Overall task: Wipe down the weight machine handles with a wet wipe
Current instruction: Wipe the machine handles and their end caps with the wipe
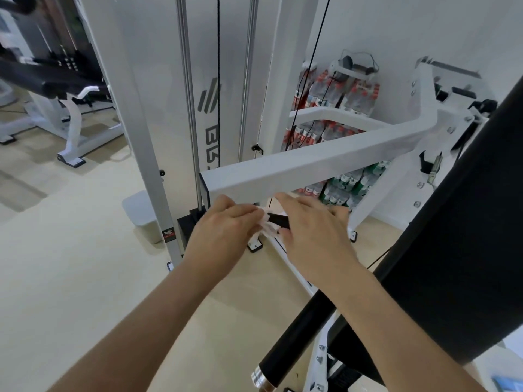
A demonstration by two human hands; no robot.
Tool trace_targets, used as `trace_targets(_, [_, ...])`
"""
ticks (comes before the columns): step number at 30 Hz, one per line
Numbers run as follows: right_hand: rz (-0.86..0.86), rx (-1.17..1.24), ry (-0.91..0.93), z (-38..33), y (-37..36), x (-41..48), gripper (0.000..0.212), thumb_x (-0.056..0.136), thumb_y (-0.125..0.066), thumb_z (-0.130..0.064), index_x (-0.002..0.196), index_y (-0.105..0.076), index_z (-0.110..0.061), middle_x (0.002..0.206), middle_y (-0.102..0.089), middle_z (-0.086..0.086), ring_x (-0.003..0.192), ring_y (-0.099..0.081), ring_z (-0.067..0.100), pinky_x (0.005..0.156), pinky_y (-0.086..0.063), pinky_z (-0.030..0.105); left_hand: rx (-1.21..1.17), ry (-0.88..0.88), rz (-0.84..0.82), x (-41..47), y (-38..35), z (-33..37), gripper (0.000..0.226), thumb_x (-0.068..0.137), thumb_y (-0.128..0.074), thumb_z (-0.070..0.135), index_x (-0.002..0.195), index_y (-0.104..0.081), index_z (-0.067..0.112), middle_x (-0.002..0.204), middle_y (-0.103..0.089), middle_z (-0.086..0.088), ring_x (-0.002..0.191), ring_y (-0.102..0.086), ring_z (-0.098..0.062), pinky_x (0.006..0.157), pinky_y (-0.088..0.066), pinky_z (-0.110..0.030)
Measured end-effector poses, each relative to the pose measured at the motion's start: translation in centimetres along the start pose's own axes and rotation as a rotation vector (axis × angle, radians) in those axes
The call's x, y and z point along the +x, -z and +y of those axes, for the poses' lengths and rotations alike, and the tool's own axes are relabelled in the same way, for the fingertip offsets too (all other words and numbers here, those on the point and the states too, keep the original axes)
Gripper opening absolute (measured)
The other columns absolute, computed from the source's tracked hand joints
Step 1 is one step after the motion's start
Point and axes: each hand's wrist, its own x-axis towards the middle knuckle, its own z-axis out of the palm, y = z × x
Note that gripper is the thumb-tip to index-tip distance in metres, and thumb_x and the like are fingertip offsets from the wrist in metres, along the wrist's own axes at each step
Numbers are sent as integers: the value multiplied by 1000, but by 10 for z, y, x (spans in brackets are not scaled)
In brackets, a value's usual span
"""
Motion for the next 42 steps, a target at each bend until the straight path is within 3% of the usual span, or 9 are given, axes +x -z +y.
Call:
trace_targets(7, [-30,22,-100,20,7,-29,36,93,-50,-32,129,-46,-38,125,-56,-22,117,-48,10,82,-24,33,-193,159,-129,19,15,-10,15,82,-71,12,94,-77,19,89,-74,1,82,-57,-25,71,-45,-31])
trace_targets(11, [-8,9,-108,18,7,-28,32,95,-46,-30,126,-49,-38,113,-60,-20,108,-50,11,78,-22,32,-169,193,-292,34,23,-4,28,93,-56,17,118,-66,25,97,-64,0,87,-52,-14,75,-37,-23])
trace_targets(18, [-75,-117,-114,19,8,-14,27,95,-45,-18,118,-53,-29,85,-61,-3,76,-52,19,64,-40,29,-38,109,-351,20,21,9,36,90,-57,24,126,-56,27,87,-57,1,76,-56,-21,68,-50,-32])
trace_targets(23, [-134,-55,-80,25,10,-6,27,95,-47,-17,117,-58,-29,89,-66,-2,79,-60,20,61,-48,29,61,-43,-510,46,20,-4,37,87,-62,37,121,-61,23,101,-50,1,89,-40,-14,77,-43,-30])
trace_targets(27, [-179,23,-86,28,13,1,25,96,-46,-22,113,-64,-28,88,-67,-1,79,-60,20,58,-39,26,154,-138,-643,63,20,-5,35,88,-61,39,119,-60,24,112,-50,3,99,-38,-14,83,-39,-28])
trace_targets(30, [-204,46,-96,28,16,0,25,97,-46,-22,113,-64,-27,89,-66,1,80,-60,20,59,-42,26,136,-106,-464,45,14,-3,33,85,-67,30,116,-64,23,114,-59,3,102,-46,-19,83,-43,-29])
trace_targets(33, [-197,33,-121,26,15,-2,25,96,-46,-21,113,-62,-29,90,-67,-1,82,-61,21,64,-46,29,91,-54,-219,17,2,-4,47,62,-87,13,106,-71,13,98,-69,-2,82,-58,-24,70,-51,-31])
trace_targets(37, [-146,-19,-154,18,11,-9,25,96,-46,-19,116,-56,-27,89,-66,-2,79,-61,19,62,-47,28,145,-41,-27,-5,-14,-2,51,64,-83,2,113,-68,7,106,-69,-3,85,-55,-24,80,-47,-29])
trace_targets(42, [-86,-128,-201,13,14,-19,22,96,-45,-17,113,-55,-26,80,-62,-5,66,-53,16,47,-33,24,189,-22,-31,-5,-16,-3,47,69,-80,10,115,-67,11,109,-70,-1,85,-57,-27,72,-53,-40])
